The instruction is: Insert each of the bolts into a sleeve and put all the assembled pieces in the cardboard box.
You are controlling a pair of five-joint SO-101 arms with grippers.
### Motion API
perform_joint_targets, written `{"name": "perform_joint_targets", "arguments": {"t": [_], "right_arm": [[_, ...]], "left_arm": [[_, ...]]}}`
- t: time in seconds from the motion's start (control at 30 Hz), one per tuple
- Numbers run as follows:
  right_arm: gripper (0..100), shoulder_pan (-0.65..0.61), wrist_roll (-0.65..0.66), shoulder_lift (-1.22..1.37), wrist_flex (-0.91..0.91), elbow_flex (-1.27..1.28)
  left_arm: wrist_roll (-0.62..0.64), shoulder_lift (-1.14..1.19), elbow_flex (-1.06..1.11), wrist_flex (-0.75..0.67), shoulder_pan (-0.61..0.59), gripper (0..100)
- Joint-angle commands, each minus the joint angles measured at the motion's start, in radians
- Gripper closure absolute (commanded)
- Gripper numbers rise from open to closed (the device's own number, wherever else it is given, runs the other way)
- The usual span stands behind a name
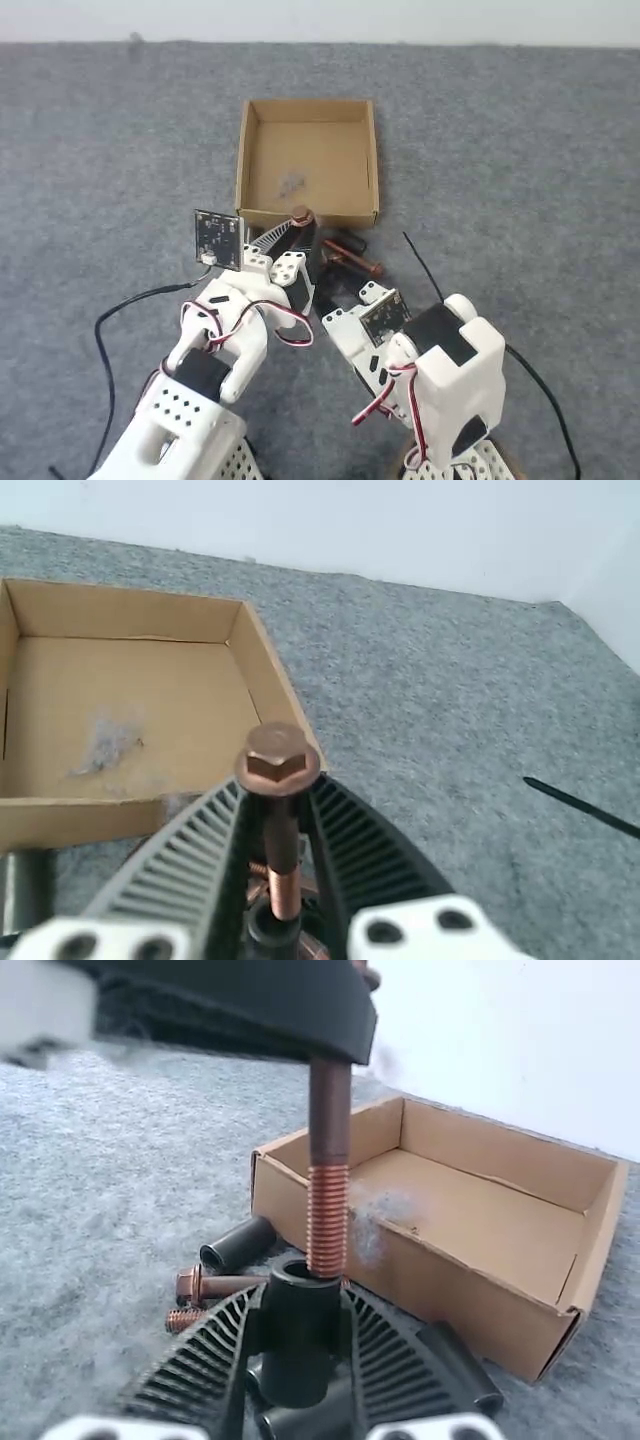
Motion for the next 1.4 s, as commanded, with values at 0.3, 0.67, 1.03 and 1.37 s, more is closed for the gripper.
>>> {"name": "perform_joint_targets", "arguments": {"t": [0.3, 0.67, 1.03, 1.37], "right_arm": [[99.2, 0.019, 0.026, -0.013, -0.018, 0.005], [99.2, 0.024, 0.026, -0.013, -0.018, 0.003], [99.2, 0.024, 0.026, -0.013, -0.018, 0.003], [99.2, 0.024, 0.026, -0.013, -0.018, 0.002]], "left_arm": [[-0.005, 0.018, -0.012, 0.037, -0.008, 99], [-0.005, 0.018, 0.024, 0.037, 0.015, 99], [-0.003, 0.02, 0.068, 0.051, 0.015, 76], [-0.003, 0.018, 0.007, 0.195, 0.015, 68]]}}
